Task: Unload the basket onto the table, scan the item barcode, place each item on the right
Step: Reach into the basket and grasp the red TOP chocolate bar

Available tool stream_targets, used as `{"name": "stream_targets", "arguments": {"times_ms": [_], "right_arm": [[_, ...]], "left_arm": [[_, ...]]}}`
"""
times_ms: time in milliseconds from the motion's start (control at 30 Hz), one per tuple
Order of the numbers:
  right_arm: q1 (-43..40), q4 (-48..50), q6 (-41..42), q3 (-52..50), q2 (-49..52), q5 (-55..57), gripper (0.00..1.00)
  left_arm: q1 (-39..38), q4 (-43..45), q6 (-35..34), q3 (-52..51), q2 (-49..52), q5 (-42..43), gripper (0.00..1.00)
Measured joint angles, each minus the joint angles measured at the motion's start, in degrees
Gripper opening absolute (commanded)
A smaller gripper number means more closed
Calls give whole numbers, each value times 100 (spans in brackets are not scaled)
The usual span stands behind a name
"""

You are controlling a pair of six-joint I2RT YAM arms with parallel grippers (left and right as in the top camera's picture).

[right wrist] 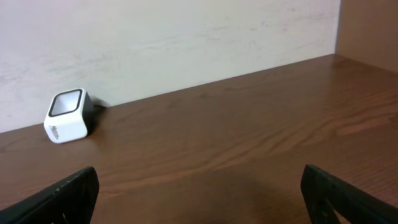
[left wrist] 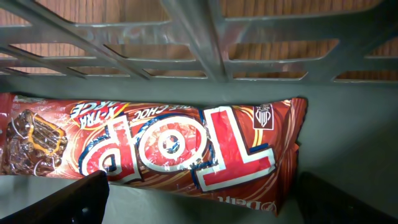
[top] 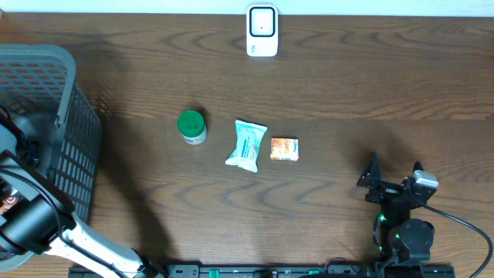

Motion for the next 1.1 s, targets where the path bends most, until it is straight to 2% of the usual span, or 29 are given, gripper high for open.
{"name": "stream_targets", "arguments": {"times_ms": [100, 167, 300, 367, 800, 933, 1100], "right_arm": [[0, 0, 0, 0, 0, 0, 99], [0, 0, 0, 0, 0, 2, 99], [0, 0, 0, 0, 0, 2, 99], [0, 0, 0, 0, -2, 2, 99], [0, -2, 0, 0, 0, 0, 99], [0, -2, -2, 0, 0, 0, 99], [0, 0, 0, 0, 0, 2, 99]], "left_arm": [[22, 7, 72, 0, 2, -2, 92], [52, -2, 122, 2, 4, -17, 78], [166, -105, 205, 4, 42, -81, 20], [251, -201, 254, 4, 79, -149, 8], [509, -1167, 343, 280, -103, -160, 7], [533, -1222, 352, 321, -922, -13, 7], [555, -1196, 223, 446, -2135, 584, 7]]}}
